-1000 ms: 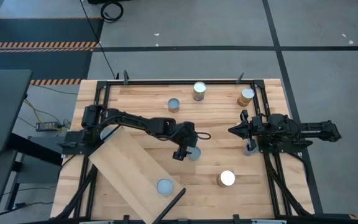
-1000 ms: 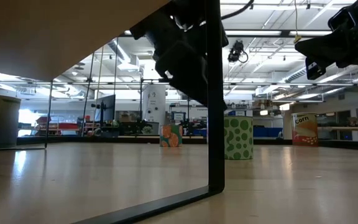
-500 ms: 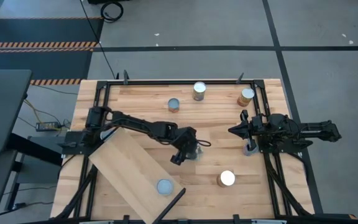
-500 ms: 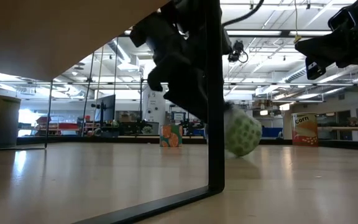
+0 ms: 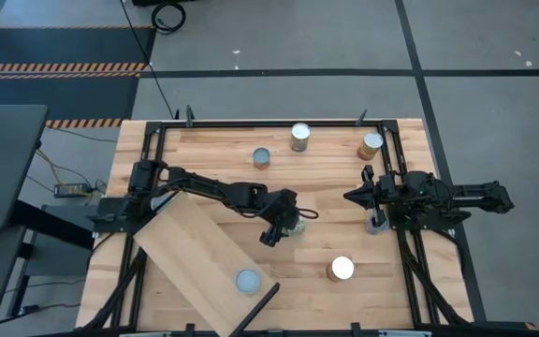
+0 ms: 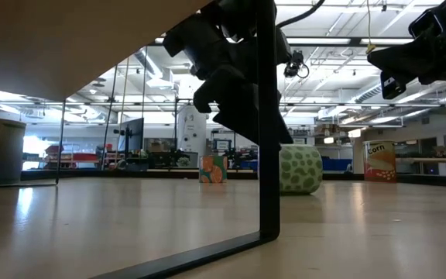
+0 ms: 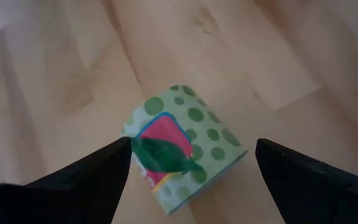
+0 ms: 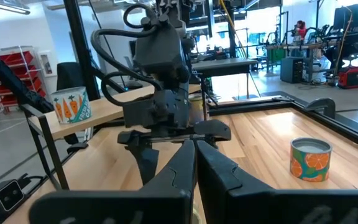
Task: Pick and place cans onto a shelf
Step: Put the canned peas on the shelf aligned with the other canned peas
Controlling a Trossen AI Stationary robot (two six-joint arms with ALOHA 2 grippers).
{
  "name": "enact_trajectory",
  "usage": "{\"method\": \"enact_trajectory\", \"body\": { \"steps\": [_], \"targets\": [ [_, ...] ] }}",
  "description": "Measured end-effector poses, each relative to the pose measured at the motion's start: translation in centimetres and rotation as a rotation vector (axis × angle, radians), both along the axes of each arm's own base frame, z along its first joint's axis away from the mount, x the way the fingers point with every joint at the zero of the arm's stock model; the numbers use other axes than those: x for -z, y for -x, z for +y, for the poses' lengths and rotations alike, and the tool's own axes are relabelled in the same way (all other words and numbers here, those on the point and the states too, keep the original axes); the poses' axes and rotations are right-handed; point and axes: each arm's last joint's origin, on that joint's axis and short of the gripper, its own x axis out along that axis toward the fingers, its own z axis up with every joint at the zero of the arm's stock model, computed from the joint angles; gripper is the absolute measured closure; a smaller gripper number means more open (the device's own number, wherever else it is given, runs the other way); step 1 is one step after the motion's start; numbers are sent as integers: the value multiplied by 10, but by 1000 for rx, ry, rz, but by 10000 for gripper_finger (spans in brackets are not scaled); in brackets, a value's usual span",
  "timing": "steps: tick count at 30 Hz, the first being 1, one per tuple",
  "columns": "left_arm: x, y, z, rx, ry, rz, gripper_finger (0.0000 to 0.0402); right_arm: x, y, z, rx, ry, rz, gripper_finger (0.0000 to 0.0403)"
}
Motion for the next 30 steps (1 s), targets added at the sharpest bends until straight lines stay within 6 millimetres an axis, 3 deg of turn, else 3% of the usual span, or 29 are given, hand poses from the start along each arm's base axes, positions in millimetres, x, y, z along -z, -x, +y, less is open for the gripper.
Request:
{"method": "enact_trajectory", "body": {
  "steps": [10, 17, 23, 30],
  "targets": [
    [0, 1, -1, 216, -171, -12, 51, 0, 0, 0, 0, 0, 0, 381],
    [3, 2, 6, 198, -182, 9, 51, 0, 0, 0, 0, 0, 0, 381],
    [0, 3, 10, 91, -180, 25, 51, 0, 0, 0, 0, 0, 1, 381],
    [-21, 13, 11, -150, -24, 44, 51, 0, 0, 0, 0, 0, 1, 381]
  ]
}}
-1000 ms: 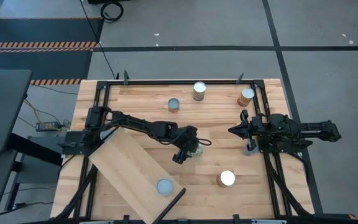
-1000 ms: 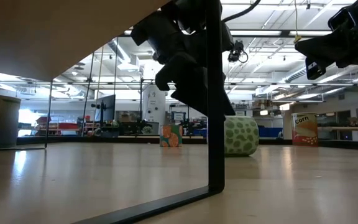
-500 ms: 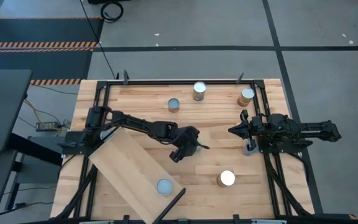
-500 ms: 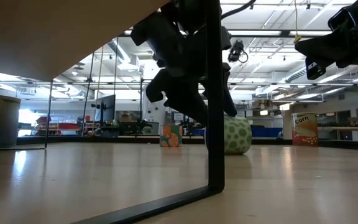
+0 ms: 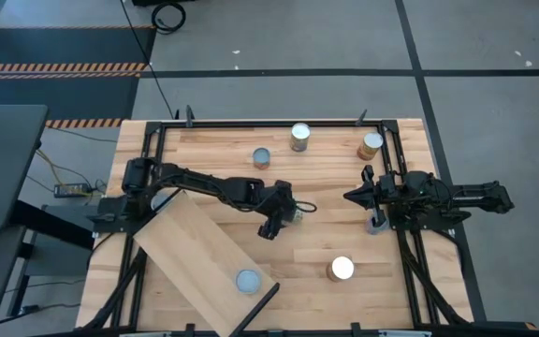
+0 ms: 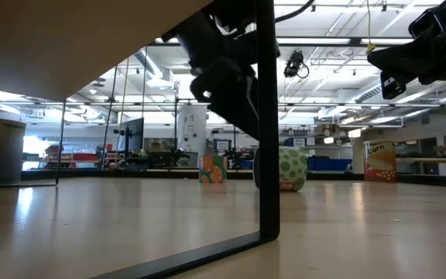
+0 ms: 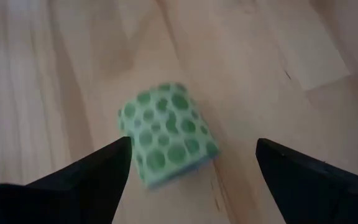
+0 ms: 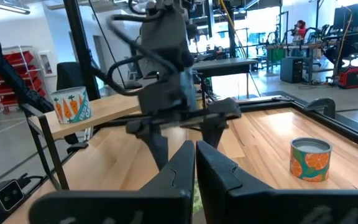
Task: Pick and place cans onto a shelf
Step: Put the canned peas on the shelf aligned with the other canned peas
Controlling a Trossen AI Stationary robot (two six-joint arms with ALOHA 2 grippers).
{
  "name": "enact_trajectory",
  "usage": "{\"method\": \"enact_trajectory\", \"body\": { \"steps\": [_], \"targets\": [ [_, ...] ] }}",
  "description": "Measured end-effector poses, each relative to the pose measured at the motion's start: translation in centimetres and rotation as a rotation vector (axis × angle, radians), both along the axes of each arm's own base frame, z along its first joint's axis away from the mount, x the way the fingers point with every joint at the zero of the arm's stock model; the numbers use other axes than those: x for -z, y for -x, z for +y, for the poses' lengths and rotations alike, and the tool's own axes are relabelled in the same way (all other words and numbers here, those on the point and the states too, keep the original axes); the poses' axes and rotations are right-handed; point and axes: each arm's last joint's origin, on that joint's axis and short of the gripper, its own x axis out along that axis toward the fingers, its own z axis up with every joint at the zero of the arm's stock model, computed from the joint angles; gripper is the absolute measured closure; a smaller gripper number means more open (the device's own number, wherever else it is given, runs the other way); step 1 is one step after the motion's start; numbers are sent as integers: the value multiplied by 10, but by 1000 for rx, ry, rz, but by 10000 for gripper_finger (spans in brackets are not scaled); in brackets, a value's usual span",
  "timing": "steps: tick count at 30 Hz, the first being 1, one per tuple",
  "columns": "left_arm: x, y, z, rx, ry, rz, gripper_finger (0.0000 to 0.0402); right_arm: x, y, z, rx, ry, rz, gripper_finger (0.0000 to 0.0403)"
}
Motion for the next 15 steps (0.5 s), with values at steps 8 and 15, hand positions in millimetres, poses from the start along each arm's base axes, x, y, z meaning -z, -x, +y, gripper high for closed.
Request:
{"method": "enact_trajectory", "body": {
  "steps": [8, 15],
  "targets": [
    [-4, 3, 17, -300, 205, 0, 51, 0, 0, 0, 0, 0, 0, 381],
    [-6, 0, 30, -355, 229, -40, 51, 0, 0, 0, 0, 0, 0, 381]
  ]
}}
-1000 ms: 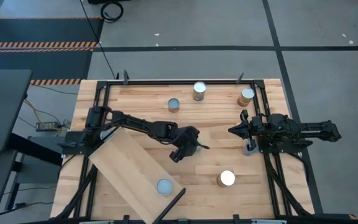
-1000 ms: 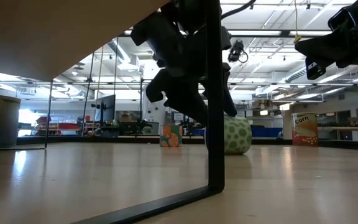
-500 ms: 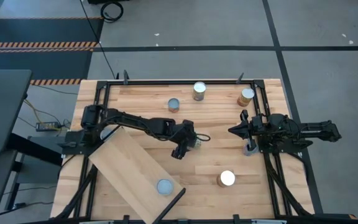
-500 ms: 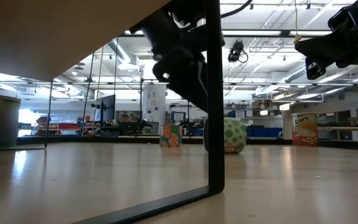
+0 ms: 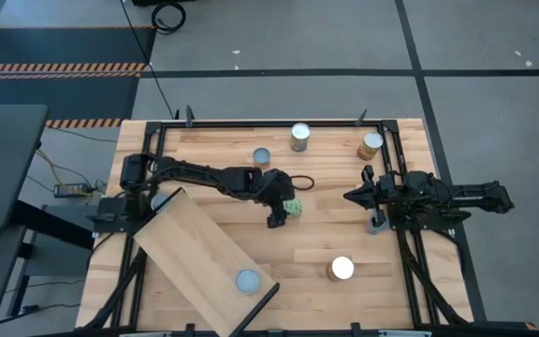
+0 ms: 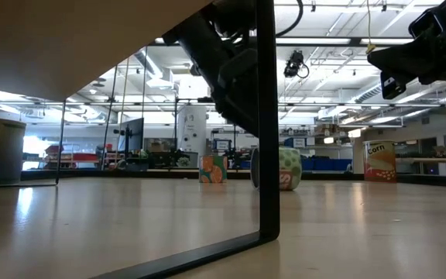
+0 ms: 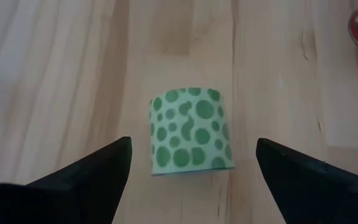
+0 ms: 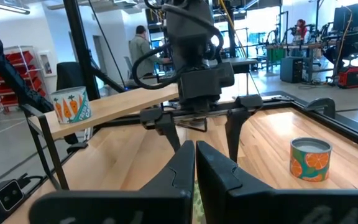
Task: Pick and place cans onto a shelf
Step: Put the canned peas on the shelf aligned with the other canned peas
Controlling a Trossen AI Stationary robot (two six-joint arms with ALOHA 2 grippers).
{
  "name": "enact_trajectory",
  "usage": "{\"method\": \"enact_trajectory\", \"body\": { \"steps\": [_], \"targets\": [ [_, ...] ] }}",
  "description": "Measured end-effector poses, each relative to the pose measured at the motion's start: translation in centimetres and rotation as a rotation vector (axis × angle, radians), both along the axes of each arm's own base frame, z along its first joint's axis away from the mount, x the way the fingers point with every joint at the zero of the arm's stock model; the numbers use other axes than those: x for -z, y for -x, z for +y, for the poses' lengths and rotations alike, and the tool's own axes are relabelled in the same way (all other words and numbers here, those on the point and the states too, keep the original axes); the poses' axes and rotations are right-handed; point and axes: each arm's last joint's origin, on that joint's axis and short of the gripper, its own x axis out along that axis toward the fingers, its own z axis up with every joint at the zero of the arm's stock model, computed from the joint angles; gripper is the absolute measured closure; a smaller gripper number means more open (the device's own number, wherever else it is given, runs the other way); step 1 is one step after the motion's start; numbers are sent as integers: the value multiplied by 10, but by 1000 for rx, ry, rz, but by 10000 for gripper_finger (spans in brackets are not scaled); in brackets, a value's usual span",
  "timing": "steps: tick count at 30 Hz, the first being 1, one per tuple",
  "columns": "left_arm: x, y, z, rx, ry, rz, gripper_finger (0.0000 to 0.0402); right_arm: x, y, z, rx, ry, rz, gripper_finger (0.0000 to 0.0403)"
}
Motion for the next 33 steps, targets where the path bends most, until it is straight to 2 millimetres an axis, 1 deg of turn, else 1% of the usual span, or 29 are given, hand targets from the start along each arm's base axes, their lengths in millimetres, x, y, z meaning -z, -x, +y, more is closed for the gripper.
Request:
{"method": "enact_trajectory", "body": {
  "steps": [6, 10, 13, 18, 21, 25, 30, 33],
  "targets": [
    [12, -2, 10, -14, 26, 29, 51, 0, 0, 0, 0, 0, 0, 381],
    [12, -2, 15, -72, 67, 26, 51, 0, 0, 0, 0, 0, 0, 381],
    [11, -2, 17, -57, 52, 13, 51, 0, 0, 0, 0, 0, 0, 381],
    [27, 1, 17, -20, 65, -63, 51, 0, 0, 0, 0, 0, -1, 381],
    [34, 3, 18, -13, 37, -103, 51, 0, 0, 0, 0, 0, -1, 381],
    [42, 8, 21, -30, -12, -84, 51, 0, 0, 0, 0, 0, -1, 381],
    [51, 14, 27, -69, -12, -76, 51, 0, 0, 0, 0, 0, 0, 381],
    [53, 14, 31, -91, -14, -94, 51, 0, 0, 0, 0, 0, 0, 381]
  ]
}}
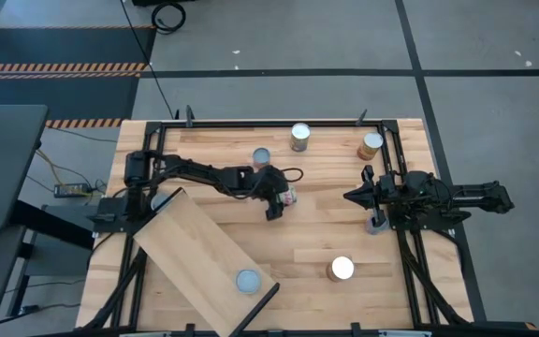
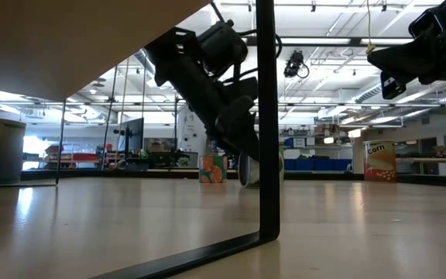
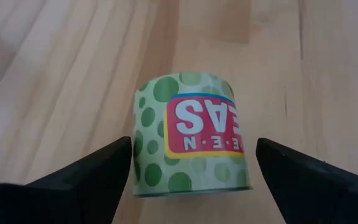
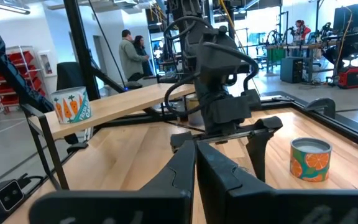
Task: Pick and place cans onto a shelf
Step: Put the canned peas on the shelf aligned with the other canned peas
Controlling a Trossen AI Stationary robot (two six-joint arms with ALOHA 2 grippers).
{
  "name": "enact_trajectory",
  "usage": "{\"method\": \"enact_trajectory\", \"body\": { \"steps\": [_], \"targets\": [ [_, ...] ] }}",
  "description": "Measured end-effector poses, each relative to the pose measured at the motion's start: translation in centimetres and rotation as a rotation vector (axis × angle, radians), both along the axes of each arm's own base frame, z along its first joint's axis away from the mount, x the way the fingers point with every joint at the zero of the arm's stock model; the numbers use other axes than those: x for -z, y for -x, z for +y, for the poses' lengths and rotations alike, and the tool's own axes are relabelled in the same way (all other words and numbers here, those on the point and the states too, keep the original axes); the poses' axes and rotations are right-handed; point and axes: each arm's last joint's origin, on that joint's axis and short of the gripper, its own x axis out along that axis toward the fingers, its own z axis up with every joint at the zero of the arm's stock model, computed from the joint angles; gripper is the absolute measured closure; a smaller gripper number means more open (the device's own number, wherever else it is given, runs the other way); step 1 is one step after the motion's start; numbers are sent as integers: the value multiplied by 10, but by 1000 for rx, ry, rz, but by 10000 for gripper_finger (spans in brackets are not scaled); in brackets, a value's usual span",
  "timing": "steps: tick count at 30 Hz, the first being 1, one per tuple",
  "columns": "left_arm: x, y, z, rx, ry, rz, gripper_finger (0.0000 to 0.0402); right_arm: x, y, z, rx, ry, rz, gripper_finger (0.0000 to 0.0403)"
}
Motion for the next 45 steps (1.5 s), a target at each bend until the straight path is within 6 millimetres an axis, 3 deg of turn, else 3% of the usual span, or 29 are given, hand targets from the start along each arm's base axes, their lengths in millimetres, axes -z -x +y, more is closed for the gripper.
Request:
{"method": "enact_trajectory", "body": {
  "steps": [7, 21, 37, 45],
  "targets": [
    [5, -3, 4, -32, 7, -27, 51, 0, 0, 0, 0, 0, 0, 381],
    [16, 8, 7, -81, 19, 124, 56, 0, 0, 0, 0, 0, 0, 381],
    [13, 4, 7, -18, -49, 92, 194, 0, 0, 0, 0, 0, 0, 381],
    [12, 4, 7, -4, -62, 89, 230, 0, 0, 0, 0, 0, 0, 381]
  ]
}}
